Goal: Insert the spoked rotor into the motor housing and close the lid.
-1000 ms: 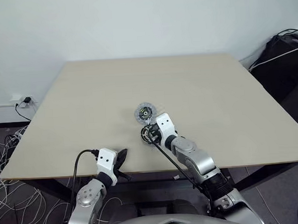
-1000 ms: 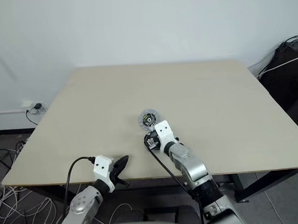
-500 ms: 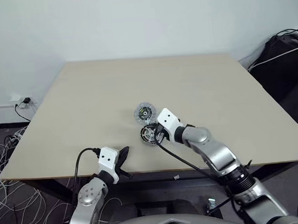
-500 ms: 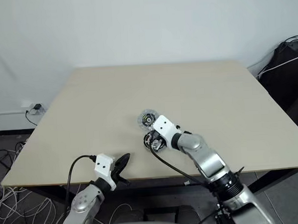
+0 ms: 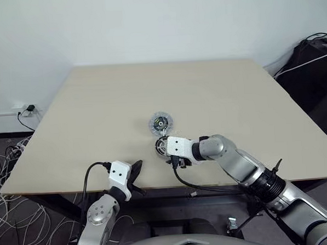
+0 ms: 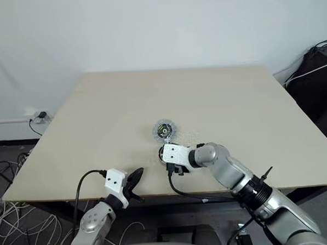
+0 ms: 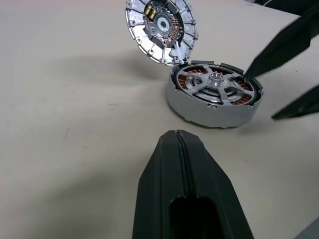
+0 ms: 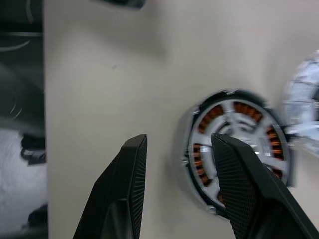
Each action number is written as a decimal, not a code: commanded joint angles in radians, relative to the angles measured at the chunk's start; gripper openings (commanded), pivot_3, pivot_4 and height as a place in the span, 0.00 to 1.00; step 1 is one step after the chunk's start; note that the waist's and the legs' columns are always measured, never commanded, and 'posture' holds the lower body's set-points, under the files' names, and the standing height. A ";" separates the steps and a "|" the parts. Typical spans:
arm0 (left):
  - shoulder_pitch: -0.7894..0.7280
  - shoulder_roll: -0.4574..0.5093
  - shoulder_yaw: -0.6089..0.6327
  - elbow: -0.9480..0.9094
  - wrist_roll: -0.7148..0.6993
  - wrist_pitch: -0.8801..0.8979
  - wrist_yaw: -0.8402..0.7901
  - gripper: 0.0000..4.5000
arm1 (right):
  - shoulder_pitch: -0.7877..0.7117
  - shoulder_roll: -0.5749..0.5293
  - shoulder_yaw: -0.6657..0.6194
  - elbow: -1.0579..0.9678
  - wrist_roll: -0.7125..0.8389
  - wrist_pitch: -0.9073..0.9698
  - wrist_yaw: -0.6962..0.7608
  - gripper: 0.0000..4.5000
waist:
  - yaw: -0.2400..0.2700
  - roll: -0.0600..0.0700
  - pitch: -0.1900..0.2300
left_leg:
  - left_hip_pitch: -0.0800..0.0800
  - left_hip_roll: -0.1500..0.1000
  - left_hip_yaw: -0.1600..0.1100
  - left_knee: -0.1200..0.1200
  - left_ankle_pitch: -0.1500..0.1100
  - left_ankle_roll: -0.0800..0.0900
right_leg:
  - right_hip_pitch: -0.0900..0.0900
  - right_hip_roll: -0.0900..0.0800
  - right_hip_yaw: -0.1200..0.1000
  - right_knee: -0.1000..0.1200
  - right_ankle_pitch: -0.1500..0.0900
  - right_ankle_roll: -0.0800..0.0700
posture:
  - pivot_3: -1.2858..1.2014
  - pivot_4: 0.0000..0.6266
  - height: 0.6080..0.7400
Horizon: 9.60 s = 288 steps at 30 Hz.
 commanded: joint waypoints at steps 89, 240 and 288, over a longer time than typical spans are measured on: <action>0.011 -0.016 0.001 -0.021 -0.005 -0.007 0.013 0.00 | 0.026 0.587 -0.565 -0.044 0.323 0.624 -0.529 0.59 | -0.031 0.002 0.000 | 0.001 -0.002 -0.001 0.003 0.002 -0.004 | -0.001 0.002 0.000 0.006 0.003 0.002 | 0.52 0.00 1.00; -0.022 0.032 -0.003 0.024 0.047 -0.132 -0.039 0.00 | 0.412 0.463 -0.533 -0.071 0.227 -0.152 -0.531 0.01 | -0.009 0.001 0.008 | 0.008 0.003 0.000 0.004 -0.001 0.002 | 0.009 0.004 0.000 0.000 0.003 0.003 | 0.52 0.00 1.00; -0.009 0.029 0.001 0.007 0.044 -0.110 -0.017 0.00 | 0.259 0.330 -0.448 0.165 0.195 -0.267 -0.324 0.93 | -0.009 0.001 0.008 | 0.002 0.002 0.000 0.001 -0.001 0.001 | 0.002 0.003 0.001 0.001 0.003 0.001 | 0.52 0.00 1.00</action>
